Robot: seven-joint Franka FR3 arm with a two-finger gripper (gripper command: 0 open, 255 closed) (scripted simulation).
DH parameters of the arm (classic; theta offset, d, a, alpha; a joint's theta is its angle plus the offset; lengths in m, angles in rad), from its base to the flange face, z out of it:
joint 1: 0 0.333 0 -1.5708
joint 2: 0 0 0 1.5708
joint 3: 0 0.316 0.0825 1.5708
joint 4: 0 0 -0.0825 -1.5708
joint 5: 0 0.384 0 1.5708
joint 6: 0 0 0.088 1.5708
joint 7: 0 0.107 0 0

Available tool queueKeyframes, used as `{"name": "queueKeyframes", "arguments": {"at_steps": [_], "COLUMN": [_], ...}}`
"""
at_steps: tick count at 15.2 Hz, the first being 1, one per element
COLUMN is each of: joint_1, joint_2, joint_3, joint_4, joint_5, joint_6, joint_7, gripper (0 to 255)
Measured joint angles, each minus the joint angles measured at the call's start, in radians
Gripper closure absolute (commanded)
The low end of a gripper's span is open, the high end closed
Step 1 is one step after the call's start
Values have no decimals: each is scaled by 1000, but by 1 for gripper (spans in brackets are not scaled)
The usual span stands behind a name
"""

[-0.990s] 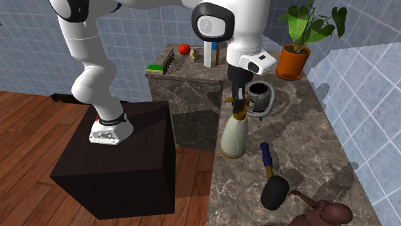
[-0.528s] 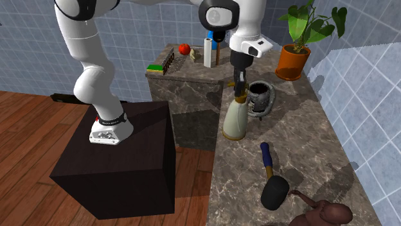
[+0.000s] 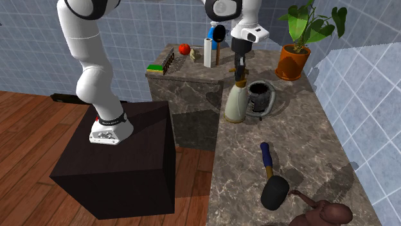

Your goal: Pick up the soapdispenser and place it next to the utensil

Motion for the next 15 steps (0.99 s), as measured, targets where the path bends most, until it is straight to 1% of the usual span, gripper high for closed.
{"name": "queueKeyframes", "arguments": {"at_steps": [8,10,15], "joint_1": [91,101,104], "joint_2": [92,109,125], "joint_3": [69,76,79], "joint_4": [122,127,83], "joint_5": [-1,-1,1], "joint_6": [-29,-18,42], "joint_7": [162,179,184], "gripper": [255,255,255]}}
